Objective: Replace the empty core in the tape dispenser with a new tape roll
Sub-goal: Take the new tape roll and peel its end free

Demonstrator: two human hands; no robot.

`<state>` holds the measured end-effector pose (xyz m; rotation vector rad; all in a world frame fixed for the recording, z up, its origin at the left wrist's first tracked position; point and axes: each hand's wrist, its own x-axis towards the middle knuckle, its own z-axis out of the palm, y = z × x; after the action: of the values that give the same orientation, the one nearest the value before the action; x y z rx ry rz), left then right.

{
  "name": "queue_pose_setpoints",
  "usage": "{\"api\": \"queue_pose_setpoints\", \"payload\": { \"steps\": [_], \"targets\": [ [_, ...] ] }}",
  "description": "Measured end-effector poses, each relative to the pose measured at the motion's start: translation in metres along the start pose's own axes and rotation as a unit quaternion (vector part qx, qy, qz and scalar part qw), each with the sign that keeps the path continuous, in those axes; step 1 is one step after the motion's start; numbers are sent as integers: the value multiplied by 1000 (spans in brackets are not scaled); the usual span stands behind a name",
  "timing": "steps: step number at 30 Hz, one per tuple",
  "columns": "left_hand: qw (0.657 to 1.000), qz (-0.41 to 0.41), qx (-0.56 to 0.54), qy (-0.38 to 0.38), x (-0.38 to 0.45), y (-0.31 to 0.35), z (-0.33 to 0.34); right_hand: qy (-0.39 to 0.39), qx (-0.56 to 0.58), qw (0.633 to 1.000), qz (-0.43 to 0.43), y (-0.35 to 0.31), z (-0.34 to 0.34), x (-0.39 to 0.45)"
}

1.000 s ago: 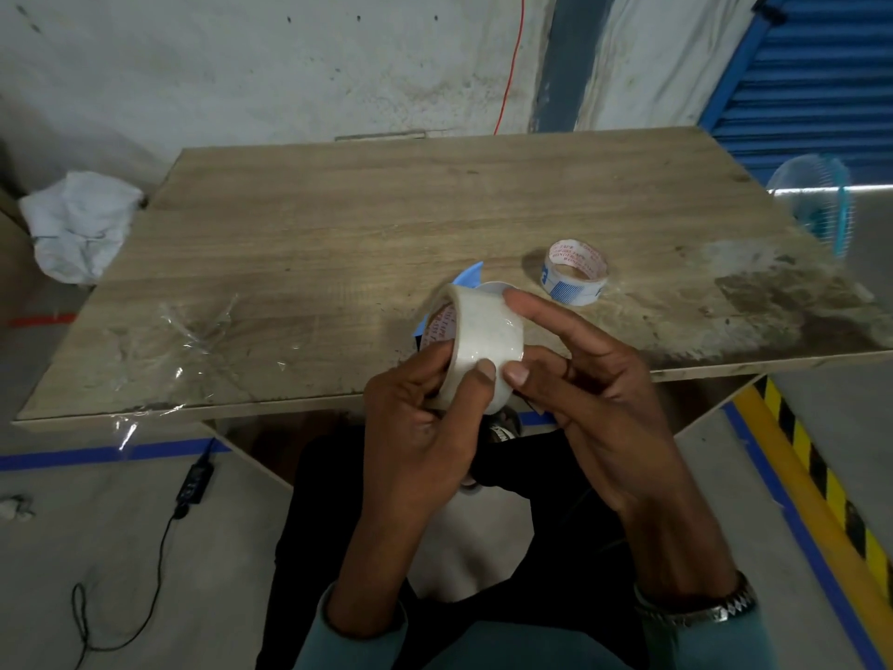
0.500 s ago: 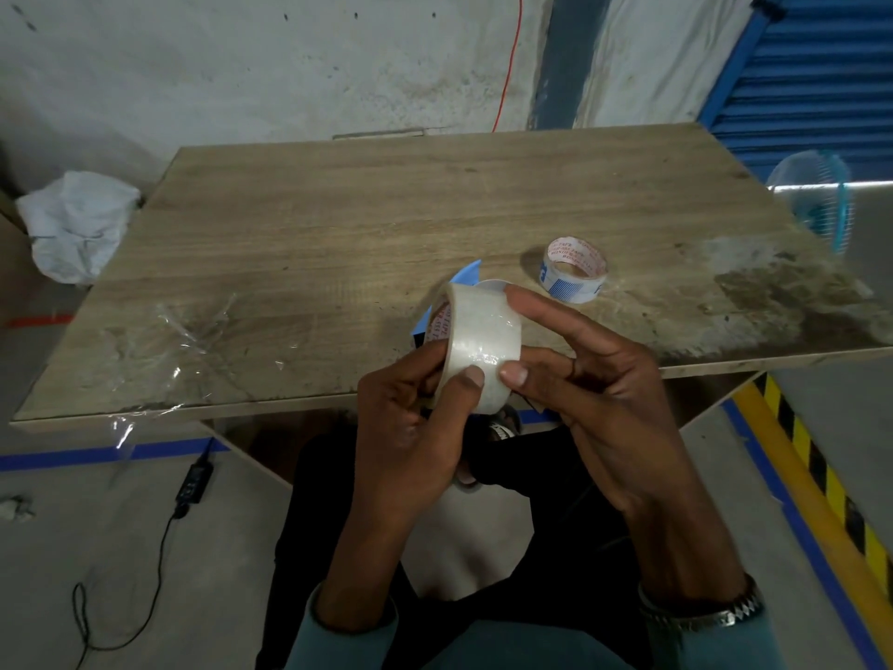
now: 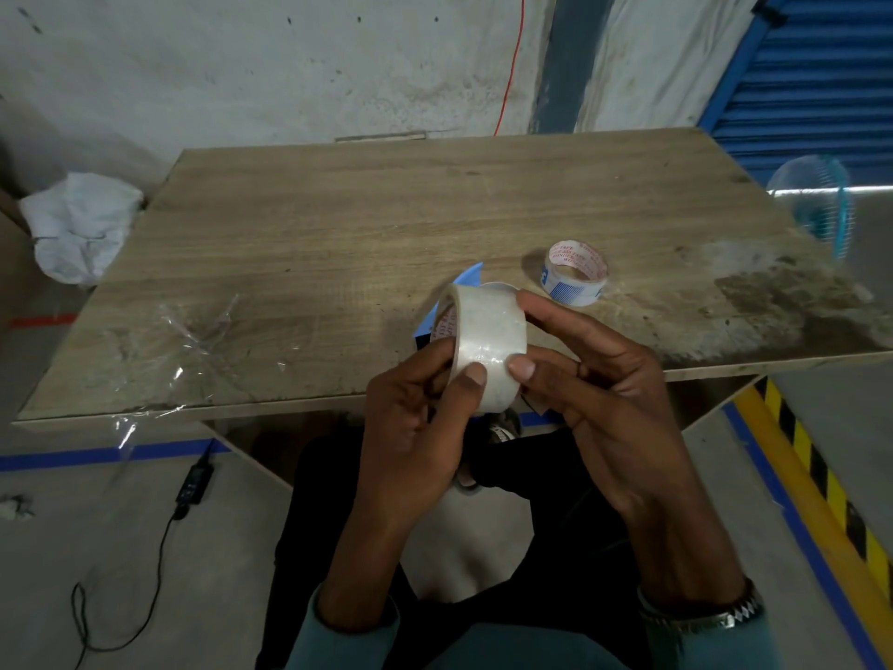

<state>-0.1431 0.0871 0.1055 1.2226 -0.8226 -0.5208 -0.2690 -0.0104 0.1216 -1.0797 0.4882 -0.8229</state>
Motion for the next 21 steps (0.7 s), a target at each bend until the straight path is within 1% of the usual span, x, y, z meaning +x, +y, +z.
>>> {"api": "queue_pose_setpoints", "payload": {
  "steps": [3,8,10,12,14,16,19,21],
  "targets": [
    [999,12,22,31,1,-2,0,1,-12,1000,-2,2,2,-1],
    [995,19,21,95,1,-3,3,-5,-21,1000,5,4,7,-2],
    [992,6,20,126,1,-5,5,-12,-42,999,1,6,6,-2],
    [990,-9,17,138,2,-8,4,-18,-76,997,-3,7,6,-2],
    [993,-12,16,115,3,-11,1,-12,-124,992,-28,9,4,0],
    [996,-14,11,84,3,-12,-2,9,-202,976,-86,11,4,1],
    [999,-10,-14,45,0,-8,0,35,-318,931,-174,12,2,1],
    [998,-16,-50,23,-2,-4,1,40,-367,906,-207,11,2,-2]
  ]
}}
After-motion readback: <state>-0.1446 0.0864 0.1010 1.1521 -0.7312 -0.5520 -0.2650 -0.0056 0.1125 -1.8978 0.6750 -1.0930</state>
